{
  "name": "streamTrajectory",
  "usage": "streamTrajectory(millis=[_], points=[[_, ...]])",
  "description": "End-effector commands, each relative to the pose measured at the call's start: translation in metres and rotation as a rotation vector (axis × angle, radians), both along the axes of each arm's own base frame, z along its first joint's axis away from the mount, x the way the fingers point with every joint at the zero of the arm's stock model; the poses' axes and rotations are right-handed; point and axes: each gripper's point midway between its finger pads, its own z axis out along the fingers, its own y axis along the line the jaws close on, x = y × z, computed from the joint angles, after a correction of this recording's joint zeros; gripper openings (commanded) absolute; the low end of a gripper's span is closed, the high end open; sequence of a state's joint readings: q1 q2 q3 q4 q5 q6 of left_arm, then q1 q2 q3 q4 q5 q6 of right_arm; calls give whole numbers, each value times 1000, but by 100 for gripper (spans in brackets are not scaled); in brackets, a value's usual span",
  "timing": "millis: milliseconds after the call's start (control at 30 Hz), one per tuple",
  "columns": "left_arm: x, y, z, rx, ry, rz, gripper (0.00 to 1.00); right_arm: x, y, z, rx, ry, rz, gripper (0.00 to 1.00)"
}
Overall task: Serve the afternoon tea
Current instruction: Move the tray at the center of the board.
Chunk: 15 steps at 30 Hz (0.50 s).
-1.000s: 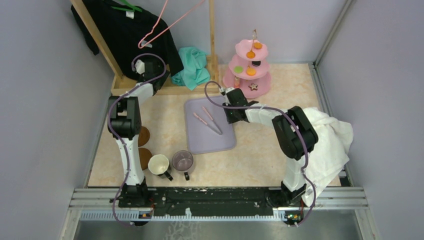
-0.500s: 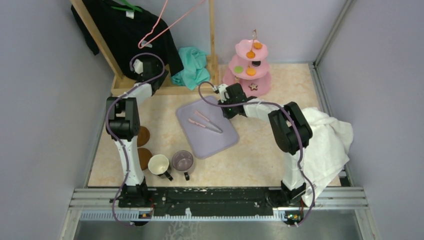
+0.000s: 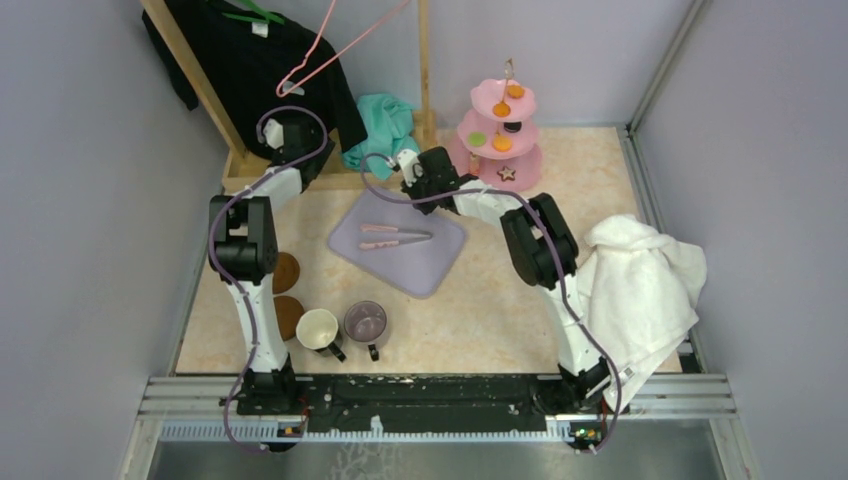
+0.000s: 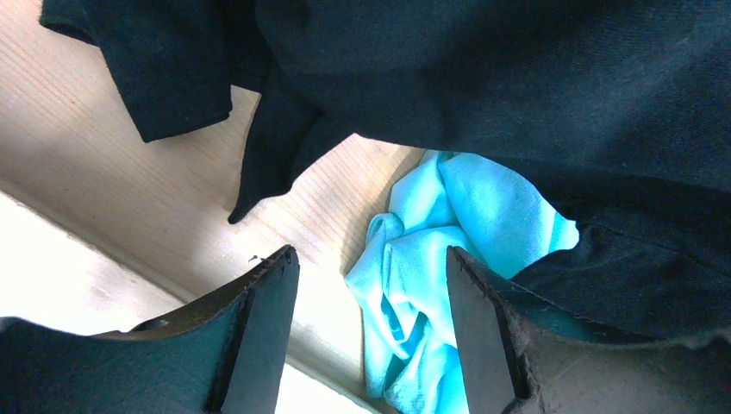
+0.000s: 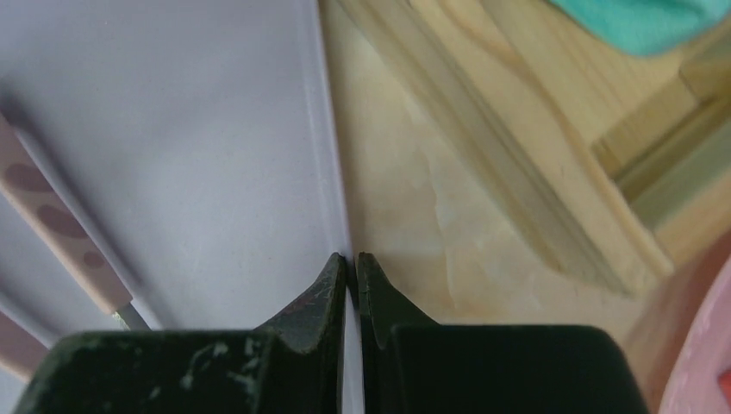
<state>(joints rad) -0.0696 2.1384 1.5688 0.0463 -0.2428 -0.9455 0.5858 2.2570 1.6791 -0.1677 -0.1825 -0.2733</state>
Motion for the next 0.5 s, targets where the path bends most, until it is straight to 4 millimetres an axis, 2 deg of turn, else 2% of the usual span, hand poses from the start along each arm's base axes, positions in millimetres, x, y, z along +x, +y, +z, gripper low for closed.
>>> streamTrajectory(millis=[0,100,233,367,400,467], points=[[0,8,25,-5,-57,17,69,16,27,-6,-23,-49,65,0],[0,10,25,-15,-59,24,69,28,37,3,-5,-87,48,5],[0,14,25,-20,-60,32,69,39,40,31,8,-169,-12,17],[1,12,25,-27,-61,29,69,42,36,80,26,-287,-64,23],[1,12,24,-31,-61,28,69,42,32,99,37,-322,-86,24],[2,11,23,-35,-60,27,69,39,25,121,47,-347,-117,25]])
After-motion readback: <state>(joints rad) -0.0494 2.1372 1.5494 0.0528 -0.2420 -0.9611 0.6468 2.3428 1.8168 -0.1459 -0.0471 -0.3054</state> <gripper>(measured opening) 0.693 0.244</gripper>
